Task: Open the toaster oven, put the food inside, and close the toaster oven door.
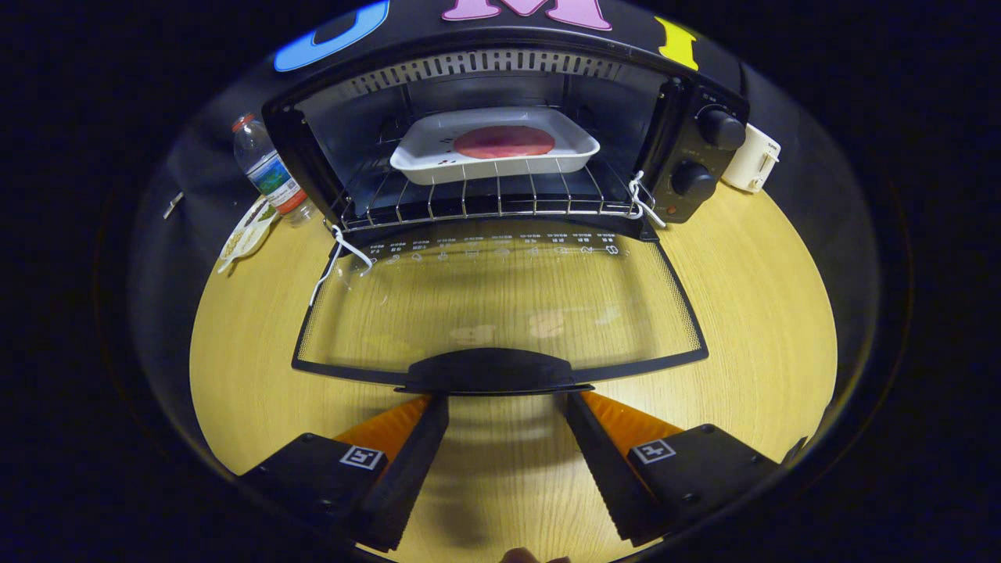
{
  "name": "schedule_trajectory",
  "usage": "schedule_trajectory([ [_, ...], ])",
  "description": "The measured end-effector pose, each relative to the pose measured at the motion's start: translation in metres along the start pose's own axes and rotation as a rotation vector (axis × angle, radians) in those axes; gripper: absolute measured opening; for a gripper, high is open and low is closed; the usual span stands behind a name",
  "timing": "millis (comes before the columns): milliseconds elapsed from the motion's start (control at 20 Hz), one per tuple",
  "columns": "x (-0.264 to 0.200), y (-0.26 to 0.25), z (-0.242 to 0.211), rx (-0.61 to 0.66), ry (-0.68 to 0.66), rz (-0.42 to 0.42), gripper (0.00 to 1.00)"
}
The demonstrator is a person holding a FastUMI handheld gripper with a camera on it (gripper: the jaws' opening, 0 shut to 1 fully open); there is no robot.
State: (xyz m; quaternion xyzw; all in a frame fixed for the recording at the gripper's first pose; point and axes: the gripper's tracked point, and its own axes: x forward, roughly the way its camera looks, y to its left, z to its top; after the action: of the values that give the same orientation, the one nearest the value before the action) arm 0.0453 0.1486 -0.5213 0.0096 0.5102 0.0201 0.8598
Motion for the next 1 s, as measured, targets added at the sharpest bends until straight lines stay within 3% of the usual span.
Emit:
schedule_trajectory([
  [500, -0.047, 0.002, 0.023, -0.009, -0.140, 0.034, 0.99],
  [1000, -0.122, 0.008, 0.096, 0.024, -0.400, 0.104, 0.99],
])
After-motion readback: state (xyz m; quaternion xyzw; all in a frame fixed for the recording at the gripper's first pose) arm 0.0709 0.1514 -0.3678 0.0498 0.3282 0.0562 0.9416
